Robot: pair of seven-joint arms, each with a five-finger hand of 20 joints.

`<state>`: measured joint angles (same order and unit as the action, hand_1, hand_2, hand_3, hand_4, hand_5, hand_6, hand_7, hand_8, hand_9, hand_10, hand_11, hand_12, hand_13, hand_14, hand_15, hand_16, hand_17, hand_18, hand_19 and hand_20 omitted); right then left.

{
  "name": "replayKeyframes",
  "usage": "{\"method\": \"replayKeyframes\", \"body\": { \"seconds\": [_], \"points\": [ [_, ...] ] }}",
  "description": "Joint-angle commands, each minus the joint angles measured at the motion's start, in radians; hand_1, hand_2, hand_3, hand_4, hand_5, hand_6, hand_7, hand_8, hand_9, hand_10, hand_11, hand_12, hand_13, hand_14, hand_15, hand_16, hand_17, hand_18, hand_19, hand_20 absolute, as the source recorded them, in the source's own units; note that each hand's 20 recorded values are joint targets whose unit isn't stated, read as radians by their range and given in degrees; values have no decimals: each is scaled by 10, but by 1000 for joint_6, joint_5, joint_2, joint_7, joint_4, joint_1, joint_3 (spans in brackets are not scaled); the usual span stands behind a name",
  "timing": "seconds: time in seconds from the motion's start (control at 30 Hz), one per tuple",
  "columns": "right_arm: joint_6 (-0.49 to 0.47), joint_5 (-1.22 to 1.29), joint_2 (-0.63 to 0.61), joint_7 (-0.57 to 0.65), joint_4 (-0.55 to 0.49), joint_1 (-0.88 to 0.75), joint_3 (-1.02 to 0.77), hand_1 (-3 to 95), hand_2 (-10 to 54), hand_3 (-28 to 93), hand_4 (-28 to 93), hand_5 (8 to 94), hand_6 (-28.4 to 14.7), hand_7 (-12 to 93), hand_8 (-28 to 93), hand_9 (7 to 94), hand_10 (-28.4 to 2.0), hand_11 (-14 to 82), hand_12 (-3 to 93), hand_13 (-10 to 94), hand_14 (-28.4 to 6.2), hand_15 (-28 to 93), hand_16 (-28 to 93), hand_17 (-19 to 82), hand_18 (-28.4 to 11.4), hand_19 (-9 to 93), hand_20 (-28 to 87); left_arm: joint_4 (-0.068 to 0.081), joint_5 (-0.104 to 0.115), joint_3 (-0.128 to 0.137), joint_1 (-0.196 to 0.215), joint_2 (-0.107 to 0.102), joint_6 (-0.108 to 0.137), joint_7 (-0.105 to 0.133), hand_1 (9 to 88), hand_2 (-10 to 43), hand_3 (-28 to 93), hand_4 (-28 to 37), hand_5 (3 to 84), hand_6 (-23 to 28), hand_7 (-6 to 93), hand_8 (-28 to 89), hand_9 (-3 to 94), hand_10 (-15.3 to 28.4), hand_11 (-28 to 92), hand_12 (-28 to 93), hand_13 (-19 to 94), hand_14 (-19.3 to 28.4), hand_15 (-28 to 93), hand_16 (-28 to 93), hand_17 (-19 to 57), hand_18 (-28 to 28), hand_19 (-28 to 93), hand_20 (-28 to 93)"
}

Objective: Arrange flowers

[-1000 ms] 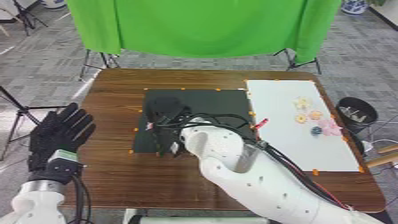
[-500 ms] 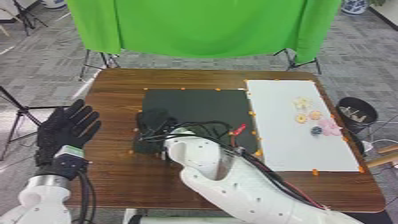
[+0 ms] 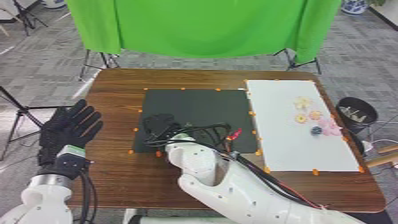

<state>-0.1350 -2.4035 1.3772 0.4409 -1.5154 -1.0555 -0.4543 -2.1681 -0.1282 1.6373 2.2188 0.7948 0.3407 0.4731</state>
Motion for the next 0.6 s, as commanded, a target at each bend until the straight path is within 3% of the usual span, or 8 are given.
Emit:
{"method": "replayKeyframes", "body": {
  "seconds": [0.03, 0.37, 0.53, 0.6],
  "points": [
    [29, 31, -12, 27, -26, 29, 6, 539, -95, 740, -283, 679, -15, 330, 2, 800, -92, 81, 350, 709, -74, 377, 395, 367, -214, 823, 352, -3, 6, 15, 23, 1, 0, -1, 306, 153, 720, -283, 460, 103, 165, -90, 402, 166, 270, 139, 295, 170, 487, -65, -61, 166, 413, 101],
    [45, 51, -21, 49, -75, 51, 18, 536, -95, 733, -283, 670, -20, 320, 3, 783, -98, 94, 339, 706, -77, 390, 391, 366, -216, 827, 351, -3, 11, 18, 29, 0, -2, 0, 306, 153, 721, -283, 460, 103, 165, -90, 403, 165, 270, 139, 295, 170, 485, -65, -61, 166, 414, 102],
    [42, 34, -20, 59, -71, 43, 21, 514, -95, 756, -282, 658, -22, 289, 3, 742, -112, 149, 283, 700, -79, 398, 385, 364, -219, 829, 348, -2, 5, 17, 19, 5, -3, -11, 306, 153, 721, -283, 459, 104, 164, -90, 402, 164, 269, 139, 295, 170, 485, -65, -61, 166, 415, 102],
    [35, 32, -23, 58, -72, 46, 23, 507, -95, 767, -282, 652, -21, 277, -1, 716, -122, 174, 247, 691, -81, 406, 376, 365, -220, 830, 347, -1, 9, 15, 20, -3, -2, -2, 306, 153, 721, -283, 459, 104, 164, -89, 402, 165, 270, 139, 295, 170, 487, -64, -61, 166, 414, 101]
  ]
}}
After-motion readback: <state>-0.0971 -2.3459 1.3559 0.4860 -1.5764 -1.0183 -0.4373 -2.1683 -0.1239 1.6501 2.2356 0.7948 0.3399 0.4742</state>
